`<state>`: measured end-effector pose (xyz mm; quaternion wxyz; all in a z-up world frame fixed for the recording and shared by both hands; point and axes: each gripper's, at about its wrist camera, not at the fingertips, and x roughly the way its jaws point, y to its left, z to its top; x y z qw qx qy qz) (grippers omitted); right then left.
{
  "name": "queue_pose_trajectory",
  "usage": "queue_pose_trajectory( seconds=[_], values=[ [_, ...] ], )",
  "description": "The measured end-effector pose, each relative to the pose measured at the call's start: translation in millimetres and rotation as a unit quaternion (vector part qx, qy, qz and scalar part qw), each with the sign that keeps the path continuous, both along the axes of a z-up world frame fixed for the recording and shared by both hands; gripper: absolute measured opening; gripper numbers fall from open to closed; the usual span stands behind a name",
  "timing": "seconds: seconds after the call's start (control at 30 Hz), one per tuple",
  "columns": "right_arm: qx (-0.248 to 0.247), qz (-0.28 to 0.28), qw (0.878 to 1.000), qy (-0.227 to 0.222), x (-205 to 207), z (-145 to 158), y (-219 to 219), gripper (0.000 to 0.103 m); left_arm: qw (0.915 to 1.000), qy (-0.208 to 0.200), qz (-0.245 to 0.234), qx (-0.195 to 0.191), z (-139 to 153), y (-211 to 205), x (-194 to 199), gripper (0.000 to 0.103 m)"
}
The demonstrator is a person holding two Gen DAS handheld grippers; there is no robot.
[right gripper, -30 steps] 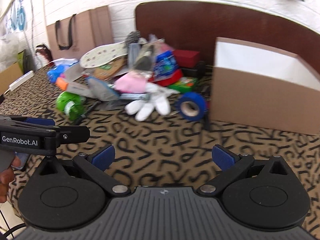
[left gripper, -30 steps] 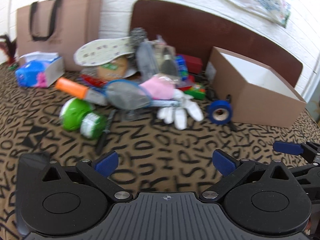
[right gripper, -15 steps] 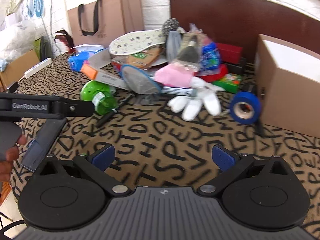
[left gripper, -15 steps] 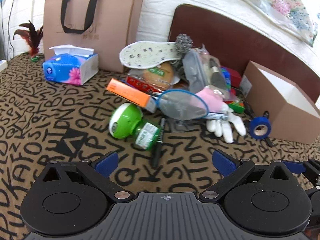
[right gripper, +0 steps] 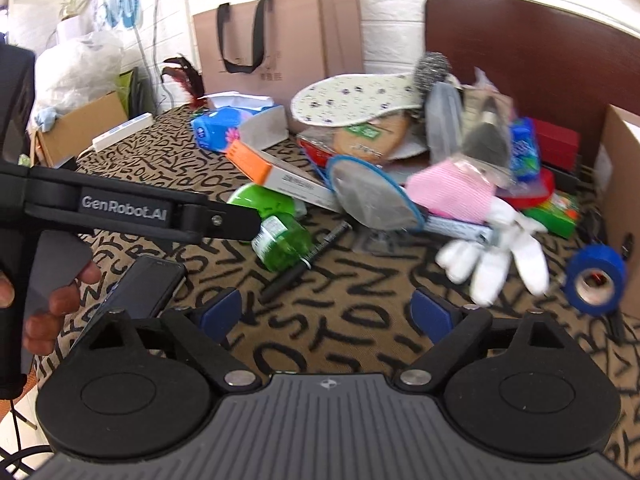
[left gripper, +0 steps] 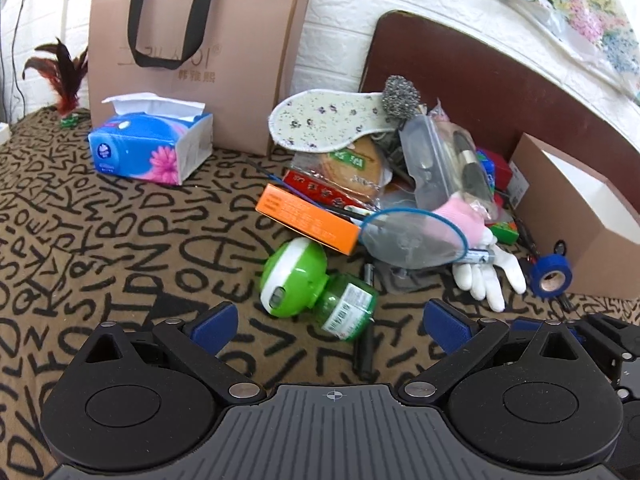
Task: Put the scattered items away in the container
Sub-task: 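Grasp the green air freshener bottle with the left tool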
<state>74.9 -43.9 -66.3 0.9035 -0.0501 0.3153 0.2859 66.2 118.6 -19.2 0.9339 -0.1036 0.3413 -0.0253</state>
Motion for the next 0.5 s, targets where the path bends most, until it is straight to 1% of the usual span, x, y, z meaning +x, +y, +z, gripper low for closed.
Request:
queue_pose_trajectory(
  seconds=[0.17, 0.3, 0.5],
  values=[
    [-0.003, 0.026, 1.000, -0.005, 12, -2, 21, 0.086, 0.9998, 0.005, -0.001, -0.017, -6, 14, 16, 0.100],
    [-0.006, 0.051, 0.999, -0.005, 22, -7, 37, 0.080, 0.9993, 0.014, -0.004, -0.033, -12, 23, 30, 0.094],
    [-0.021, 0.070, 0.997, -0.017, 33, -12, 56, 0.074, 0.9988, 0.022, -0.009, -0.042, -18, 29, 44, 0.091]
  ],
)
